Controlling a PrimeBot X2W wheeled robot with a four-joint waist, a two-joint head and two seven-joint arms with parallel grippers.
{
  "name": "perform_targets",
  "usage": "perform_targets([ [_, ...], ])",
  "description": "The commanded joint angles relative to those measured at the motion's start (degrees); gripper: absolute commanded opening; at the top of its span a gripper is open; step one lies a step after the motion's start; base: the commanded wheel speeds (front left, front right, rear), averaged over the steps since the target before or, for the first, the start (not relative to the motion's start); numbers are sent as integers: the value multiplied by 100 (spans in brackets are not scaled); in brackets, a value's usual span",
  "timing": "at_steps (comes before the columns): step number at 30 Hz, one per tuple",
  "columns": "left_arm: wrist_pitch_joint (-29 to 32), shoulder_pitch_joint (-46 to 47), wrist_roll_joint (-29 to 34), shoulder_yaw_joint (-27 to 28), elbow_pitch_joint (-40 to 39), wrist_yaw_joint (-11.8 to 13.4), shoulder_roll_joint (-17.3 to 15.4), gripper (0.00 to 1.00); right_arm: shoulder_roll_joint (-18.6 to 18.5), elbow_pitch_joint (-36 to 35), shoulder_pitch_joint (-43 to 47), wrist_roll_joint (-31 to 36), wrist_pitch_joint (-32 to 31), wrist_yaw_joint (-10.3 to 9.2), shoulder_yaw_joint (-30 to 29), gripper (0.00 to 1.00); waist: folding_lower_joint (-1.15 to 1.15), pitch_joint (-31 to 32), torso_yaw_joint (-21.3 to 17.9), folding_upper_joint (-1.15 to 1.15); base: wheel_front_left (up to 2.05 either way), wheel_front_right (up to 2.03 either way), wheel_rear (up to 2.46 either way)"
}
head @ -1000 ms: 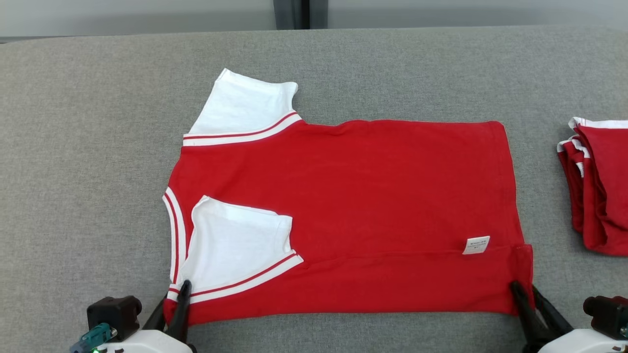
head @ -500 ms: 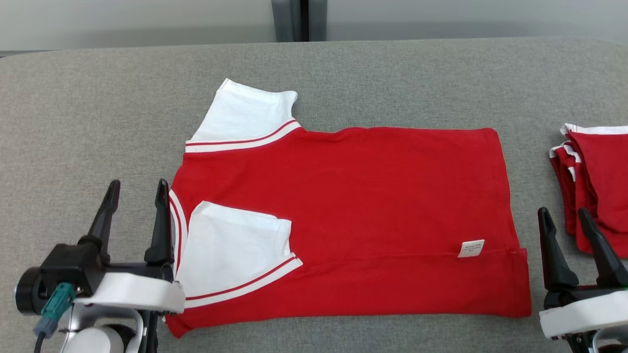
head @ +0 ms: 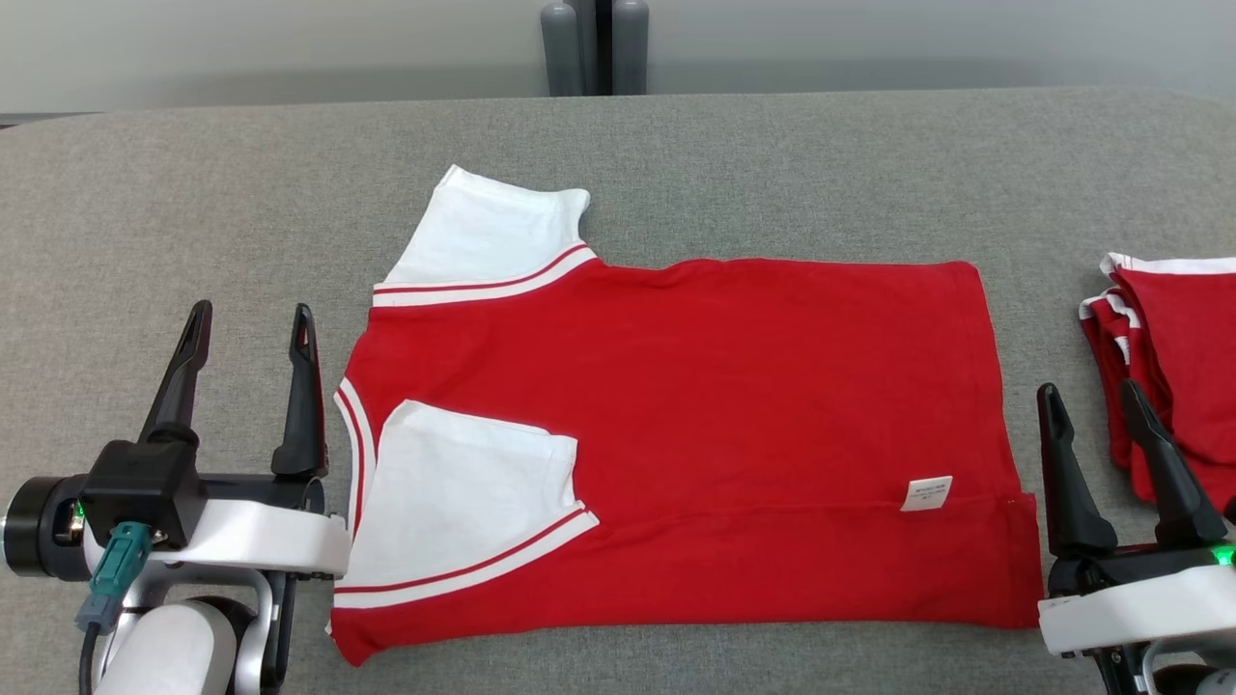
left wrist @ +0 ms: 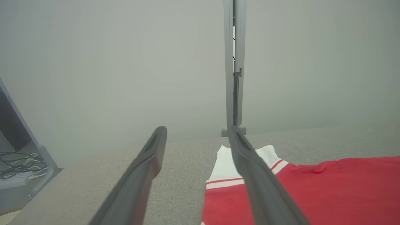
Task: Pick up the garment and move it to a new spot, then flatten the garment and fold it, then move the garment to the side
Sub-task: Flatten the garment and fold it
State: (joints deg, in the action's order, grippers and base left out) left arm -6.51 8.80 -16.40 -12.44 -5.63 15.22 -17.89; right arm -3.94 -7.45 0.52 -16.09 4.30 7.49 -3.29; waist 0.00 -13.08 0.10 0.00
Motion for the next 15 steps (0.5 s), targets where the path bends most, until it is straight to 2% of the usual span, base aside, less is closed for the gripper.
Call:
perform_targets([
  [1,9,34,-16,9,1,34,-40,100,-5,-31,17,-12,18,2,-24,100,0,-1,0,0,0,0,0],
  [8,114,275,-14,-89,5,-70,-69,100,39,-34,-23,-28,39,2,7,100,0,-41,-47,0,0,0,0],
  [15,356,1260,-198,-204,359,-533,-152,100,62,6,-218,-104,91,2,142,100,0,-282,-290,0,0,0,0],
])
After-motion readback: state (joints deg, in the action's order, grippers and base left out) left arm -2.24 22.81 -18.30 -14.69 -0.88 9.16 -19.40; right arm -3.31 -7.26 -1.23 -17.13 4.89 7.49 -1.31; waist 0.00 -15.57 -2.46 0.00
